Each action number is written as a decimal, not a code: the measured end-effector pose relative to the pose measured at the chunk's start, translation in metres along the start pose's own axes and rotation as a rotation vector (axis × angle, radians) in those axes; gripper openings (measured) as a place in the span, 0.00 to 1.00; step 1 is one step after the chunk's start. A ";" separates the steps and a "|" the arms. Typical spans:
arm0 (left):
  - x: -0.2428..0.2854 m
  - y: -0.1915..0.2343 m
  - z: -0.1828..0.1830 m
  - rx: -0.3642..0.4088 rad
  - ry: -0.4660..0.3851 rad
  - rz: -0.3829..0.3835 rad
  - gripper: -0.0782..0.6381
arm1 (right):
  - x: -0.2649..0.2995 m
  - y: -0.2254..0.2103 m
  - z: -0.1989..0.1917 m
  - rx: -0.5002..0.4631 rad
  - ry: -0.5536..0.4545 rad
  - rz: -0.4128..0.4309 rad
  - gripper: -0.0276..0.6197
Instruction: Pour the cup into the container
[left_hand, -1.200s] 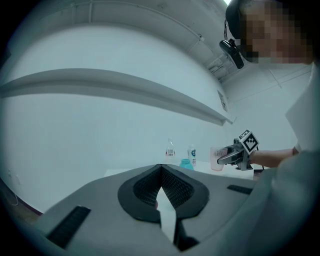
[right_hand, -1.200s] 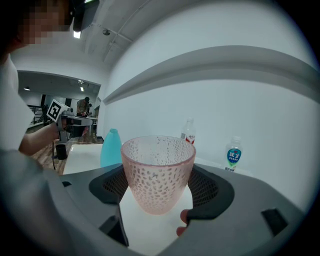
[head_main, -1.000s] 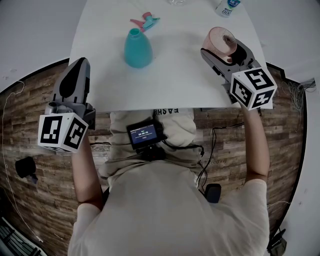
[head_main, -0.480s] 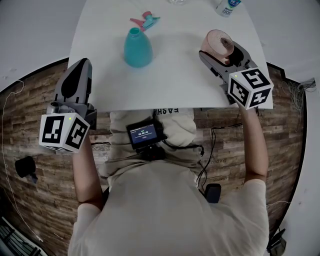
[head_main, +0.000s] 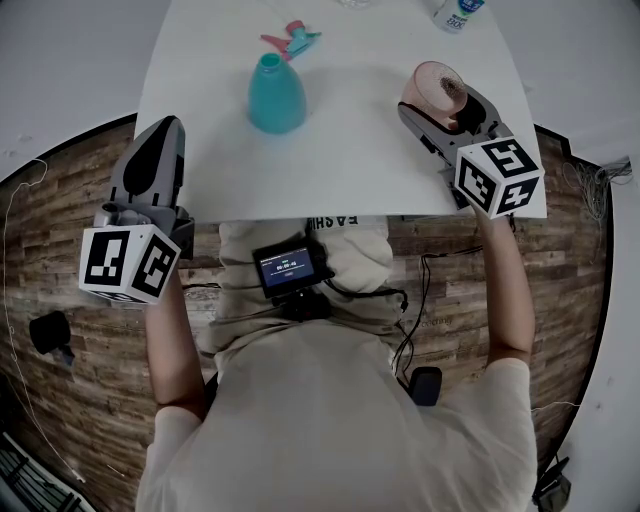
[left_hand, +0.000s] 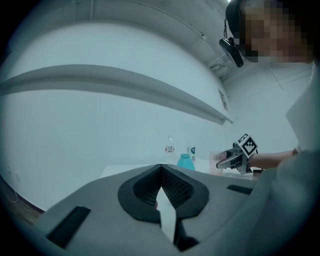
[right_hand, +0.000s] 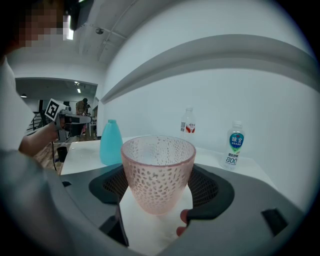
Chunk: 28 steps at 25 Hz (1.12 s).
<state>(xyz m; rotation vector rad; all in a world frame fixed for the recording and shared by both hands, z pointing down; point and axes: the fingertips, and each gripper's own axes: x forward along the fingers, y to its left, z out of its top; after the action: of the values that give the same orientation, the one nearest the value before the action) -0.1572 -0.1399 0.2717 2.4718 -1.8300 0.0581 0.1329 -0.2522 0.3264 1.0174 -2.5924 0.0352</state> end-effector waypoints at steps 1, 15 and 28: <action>0.000 0.000 -0.001 0.001 0.000 0.000 0.12 | 0.000 0.000 -0.001 0.001 -0.001 0.000 0.61; 0.001 0.000 -0.005 -0.004 0.015 0.002 0.12 | 0.005 0.004 -0.005 0.004 -0.016 0.007 0.61; 0.002 0.000 -0.005 0.002 0.010 -0.003 0.12 | 0.009 0.005 -0.009 0.006 -0.012 0.012 0.61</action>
<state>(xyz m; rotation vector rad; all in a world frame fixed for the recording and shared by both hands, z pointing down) -0.1561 -0.1417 0.2767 2.4709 -1.8236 0.0724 0.1263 -0.2531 0.3381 1.0079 -2.6107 0.0402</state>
